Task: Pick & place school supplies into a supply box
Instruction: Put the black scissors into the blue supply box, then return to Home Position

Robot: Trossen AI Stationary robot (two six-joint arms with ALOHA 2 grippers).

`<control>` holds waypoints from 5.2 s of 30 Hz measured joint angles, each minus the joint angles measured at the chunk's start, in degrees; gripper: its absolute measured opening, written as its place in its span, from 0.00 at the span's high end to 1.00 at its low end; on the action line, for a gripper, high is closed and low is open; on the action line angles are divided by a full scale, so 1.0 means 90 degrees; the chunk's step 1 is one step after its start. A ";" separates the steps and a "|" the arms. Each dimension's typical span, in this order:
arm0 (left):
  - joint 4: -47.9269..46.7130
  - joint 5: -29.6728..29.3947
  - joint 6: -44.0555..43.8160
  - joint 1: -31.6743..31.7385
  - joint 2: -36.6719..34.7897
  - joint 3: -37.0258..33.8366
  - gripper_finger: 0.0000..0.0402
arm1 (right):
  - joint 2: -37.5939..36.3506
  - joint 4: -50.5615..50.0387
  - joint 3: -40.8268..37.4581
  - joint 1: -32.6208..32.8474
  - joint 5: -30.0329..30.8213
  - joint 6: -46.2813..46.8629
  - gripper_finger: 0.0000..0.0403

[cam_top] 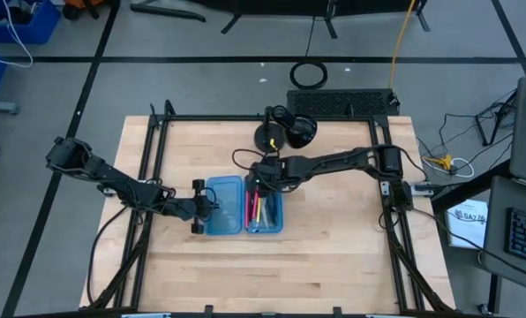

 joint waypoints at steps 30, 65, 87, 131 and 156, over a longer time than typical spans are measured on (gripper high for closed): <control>-0.1650 -0.0881 0.2128 -0.3259 -0.5732 -0.0460 0.94 | 0.0135 -0.0306 -0.0011 0.0002 -0.0007 -0.0630 0.82; -0.0796 -0.1848 0.2741 -0.3400 -0.6749 -0.1416 0.95 | 0.0280 -0.0583 -0.0038 -0.0046 -0.0241 -0.0238 0.66; -0.0790 -0.1556 0.2527 -0.3400 -0.6749 -0.1418 0.94 | 0.0041 -0.0538 0.1314 0.0407 0.0720 -0.3557 0.76; -0.0890 0.1393 0.1625 0.0214 -0.6632 -0.1428 0.99 | -0.7676 0.7620 -0.8176 0.1460 0.0359 -0.9250 1.00; -0.0633 0.1516 0.1662 0.1398 -0.6630 -0.1443 0.99 | -0.8227 0.8603 -0.9627 0.1244 0.0807 -0.9516 1.00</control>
